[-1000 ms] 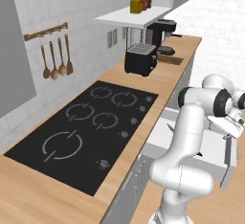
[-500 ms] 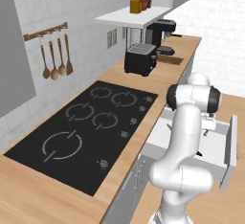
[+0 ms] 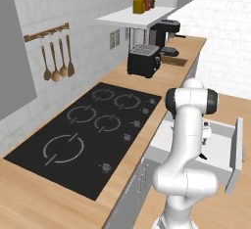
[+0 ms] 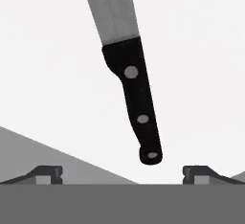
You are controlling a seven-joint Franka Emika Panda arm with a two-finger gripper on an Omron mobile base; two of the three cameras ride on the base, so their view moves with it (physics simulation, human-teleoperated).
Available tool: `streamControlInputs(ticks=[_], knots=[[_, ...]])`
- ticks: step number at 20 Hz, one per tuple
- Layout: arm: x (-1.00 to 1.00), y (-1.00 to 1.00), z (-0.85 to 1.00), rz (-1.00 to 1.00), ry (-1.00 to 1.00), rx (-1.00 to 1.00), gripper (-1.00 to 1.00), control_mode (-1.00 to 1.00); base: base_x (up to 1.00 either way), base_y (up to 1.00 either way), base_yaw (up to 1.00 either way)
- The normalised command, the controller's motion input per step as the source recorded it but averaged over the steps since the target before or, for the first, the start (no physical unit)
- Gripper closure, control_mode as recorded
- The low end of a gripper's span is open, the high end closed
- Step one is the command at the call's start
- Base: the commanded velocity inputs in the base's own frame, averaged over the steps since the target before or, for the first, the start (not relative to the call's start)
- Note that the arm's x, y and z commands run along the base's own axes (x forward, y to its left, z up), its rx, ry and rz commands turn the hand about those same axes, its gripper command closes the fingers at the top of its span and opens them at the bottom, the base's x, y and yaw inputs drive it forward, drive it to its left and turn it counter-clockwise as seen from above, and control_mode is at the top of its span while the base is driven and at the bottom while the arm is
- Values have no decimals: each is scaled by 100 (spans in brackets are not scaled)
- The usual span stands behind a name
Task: Pick up the knife from the drawer and place it on the cutting board. Then place the meat from the plate to the cutting board.
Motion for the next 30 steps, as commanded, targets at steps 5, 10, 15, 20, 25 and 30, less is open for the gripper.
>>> streamControlInputs(ticks=[5, 10, 15, 20, 25, 30], knots=[[18, -23, -71, 22, -1, 0, -100, -100, 0, 0, 0], [16, -39, -39, 20, -12, 0, -100, -100, 0, 0, 0], [2, -21, -21, 19, -21, 5, -100, -100, 0, 0, 0], [-34, -3, -41, 17, -25, 4, 100, -100, 0, 0, 0], [-39, 0, -38, 11, -34, 2, 100, -100, 0, 0, 0], [-5, 0, -7, 1, -25, 2, 100, -100, 0, 0, 0]])
